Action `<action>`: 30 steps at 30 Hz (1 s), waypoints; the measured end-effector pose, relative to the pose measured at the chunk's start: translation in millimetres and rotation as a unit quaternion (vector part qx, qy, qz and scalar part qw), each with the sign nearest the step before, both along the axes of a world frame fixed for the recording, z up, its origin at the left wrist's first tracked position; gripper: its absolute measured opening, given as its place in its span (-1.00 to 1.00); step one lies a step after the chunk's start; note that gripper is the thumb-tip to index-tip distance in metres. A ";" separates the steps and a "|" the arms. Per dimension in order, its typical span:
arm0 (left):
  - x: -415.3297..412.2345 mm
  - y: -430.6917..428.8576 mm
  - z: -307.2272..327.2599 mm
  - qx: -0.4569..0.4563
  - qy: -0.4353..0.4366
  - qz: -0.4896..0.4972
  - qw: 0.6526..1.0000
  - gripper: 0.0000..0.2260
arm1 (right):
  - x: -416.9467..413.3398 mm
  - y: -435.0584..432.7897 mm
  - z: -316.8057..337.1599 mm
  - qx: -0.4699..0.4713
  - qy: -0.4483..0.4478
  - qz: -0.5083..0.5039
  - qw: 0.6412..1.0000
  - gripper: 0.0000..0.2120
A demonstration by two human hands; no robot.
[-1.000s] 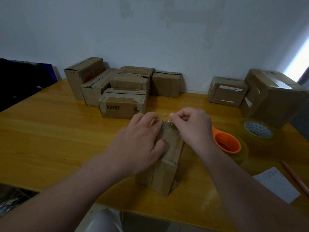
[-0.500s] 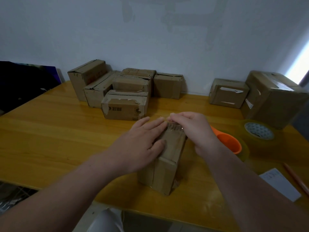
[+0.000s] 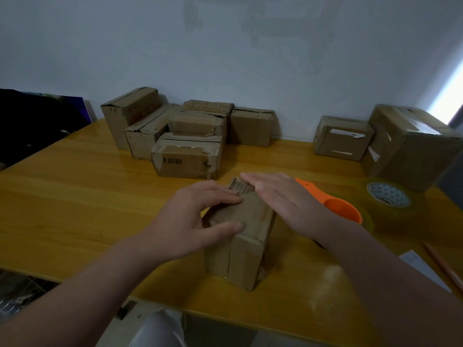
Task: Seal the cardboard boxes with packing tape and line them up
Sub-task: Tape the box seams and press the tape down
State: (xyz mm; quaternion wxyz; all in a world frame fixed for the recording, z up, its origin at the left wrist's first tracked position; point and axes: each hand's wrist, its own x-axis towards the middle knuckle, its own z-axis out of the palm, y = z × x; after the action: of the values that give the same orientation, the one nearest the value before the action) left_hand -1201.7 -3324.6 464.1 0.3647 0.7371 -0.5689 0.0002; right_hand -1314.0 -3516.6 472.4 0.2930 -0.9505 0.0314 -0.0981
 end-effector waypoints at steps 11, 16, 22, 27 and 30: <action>3.8 -4.3 -5.8 -0.050 0.027 -0.045 0.997 -0.50 | -9.5 -5.7 3.4 -0.206 0.059 0.073 0.974 -0.35; 5.5 -3.1 -5.1 -0.039 0.018 -0.041 0.998 -0.51 | -21.5 -7.3 -0.3 -0.149 0.011 0.056 0.987 -0.40; 3.9 -5.5 -5.1 -0.040 0.010 -0.023 0.999 -0.55 | -39.6 -20.1 -7.1 -0.091 -0.152 -0.024 0.984 -0.54; 0.8 -7.6 -5.9 -0.058 0.011 -0.017 0.998 -0.50 | -38.6 -13.2 -6.3 -0.119 -0.202 -0.046 0.971 -0.57; 0.5 -7.8 -6.5 -0.056 0.011 -0.014 0.998 -0.49 | -26.0 -6.0 -3.5 -0.119 -0.094 -0.034 0.988 -0.40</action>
State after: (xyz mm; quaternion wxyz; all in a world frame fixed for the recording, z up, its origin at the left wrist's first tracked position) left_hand -1201.2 -3332.4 457.6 0.4113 0.7077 -0.5741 0.0188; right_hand -1340.1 -3522.6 468.9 0.1756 -0.9636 0.0243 -0.2000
